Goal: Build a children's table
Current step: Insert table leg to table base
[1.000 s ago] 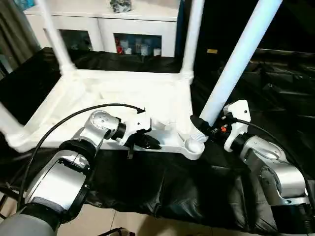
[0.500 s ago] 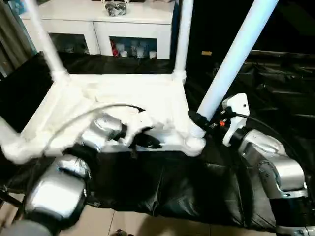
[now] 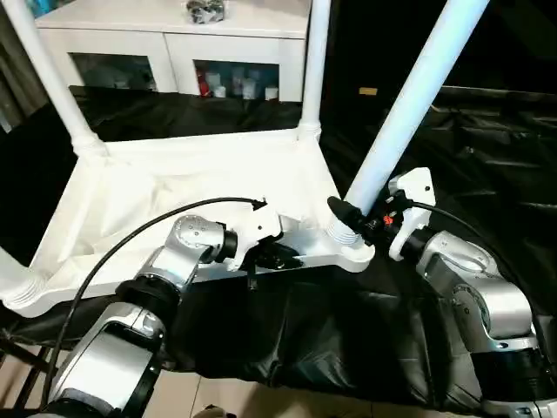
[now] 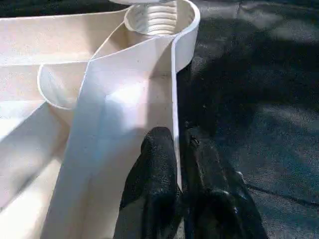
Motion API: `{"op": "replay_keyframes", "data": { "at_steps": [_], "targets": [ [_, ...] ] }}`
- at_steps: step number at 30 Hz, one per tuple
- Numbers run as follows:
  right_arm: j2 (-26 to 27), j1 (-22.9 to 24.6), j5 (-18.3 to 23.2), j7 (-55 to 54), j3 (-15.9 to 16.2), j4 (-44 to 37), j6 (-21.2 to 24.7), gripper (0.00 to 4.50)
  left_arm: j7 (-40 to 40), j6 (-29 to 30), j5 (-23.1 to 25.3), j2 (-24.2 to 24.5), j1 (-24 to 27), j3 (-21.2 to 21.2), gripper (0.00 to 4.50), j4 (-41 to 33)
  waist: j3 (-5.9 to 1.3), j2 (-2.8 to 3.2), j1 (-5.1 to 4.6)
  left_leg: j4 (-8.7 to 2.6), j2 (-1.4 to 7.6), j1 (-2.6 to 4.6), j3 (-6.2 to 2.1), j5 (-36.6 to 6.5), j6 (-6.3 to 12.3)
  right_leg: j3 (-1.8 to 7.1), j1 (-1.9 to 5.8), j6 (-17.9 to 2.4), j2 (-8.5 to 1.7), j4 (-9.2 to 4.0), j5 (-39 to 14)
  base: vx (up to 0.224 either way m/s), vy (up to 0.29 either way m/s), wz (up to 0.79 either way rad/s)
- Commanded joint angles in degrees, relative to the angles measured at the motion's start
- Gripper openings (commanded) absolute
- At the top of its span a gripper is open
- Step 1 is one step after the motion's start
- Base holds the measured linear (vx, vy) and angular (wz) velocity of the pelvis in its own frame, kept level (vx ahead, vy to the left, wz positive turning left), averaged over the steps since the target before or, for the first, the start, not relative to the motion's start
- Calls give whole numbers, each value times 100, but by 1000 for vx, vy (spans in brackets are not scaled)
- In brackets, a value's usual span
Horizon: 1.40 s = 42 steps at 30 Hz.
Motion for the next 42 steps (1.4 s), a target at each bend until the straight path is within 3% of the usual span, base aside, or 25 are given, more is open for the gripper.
{"op": "replay_keyframes", "data": {
  "at_steps": [1, 6, 9, 12, 13, 22, 31, 42],
  "targets": [
    [-6, -44, 10, -10, 5, -1, -20, 189, 42, 35, 118, 89, 103, -95, 55, 98, -375, -36, 13, -443, 76, 85, -70, -1890, -32, 202, 224, -1002, -256, -544, -2261, 0, 0, 0],
    [-87, -11, -51, 16, 13, -13, -20, 189, 38, 35, 57, 51, 14, 24, 55, 302, -369, -53, 8, -448, 71, 87, -74, -1935, -39, 199, 217, -918, -257, -573, -2477, 0, 0, 0],
    [-150, -23, -106, 40, 23, 24, -48, 189, 49, 20, 74, 63, 0, 24, 18, 324, -365, -51, 6, -451, 74, 90, -78, -1957, -45, 198, 209, -889, -258, -581, -2542, 0, 0, 0],
    [-224, -50, -130, 74, 29, 67, 7, 189, -11, 94, 18, 65, -5, 55, 15, 292, -366, -61, 4, -446, 72, 88, -72, -1910, -27, 202, 208, -895, -257, -580, -2518, 0, 0, 0],
    [-295, -55, -153, 110, 53, 97, 87, 189, -41, 97, 2, 70, 4, 58, 7, 265, -365, -92, -3, -444, 68, 82, -70, -1895, -9, 199, 212, -887, -257, -583, -2546, 0, 0, 0],
    [-557, -42, -226, 364, 292, 272, 496, 189, -94, 45, 261, 210, 61, -163, 2, 207, -365, -120, -7, -436, 78, 72, -58, -1750, 64, 206, 209, -902, -262, -575, -2503, 0, 0, 0],
    [-441, -216, -362, 396, 387, 753, 255, 189, -544, 55, 8, 320, 177, -109, 0, -244, -358, -125, -35, -459, 98, 83, -75, -1994, -39, 206, 187, -954, -274, -576, -2550, 0, 0, 0],
    [-277, -1, 24, 742, 215, 1011, 176, 189, -302, 94, -8, 352, 170, 18, 0, -340, -354, -151, -70, -469, 102, 91, -77, -2069, -42, 206, 183, -959, -272, -582, -2600, 0, 0, 0]
  ]
}}
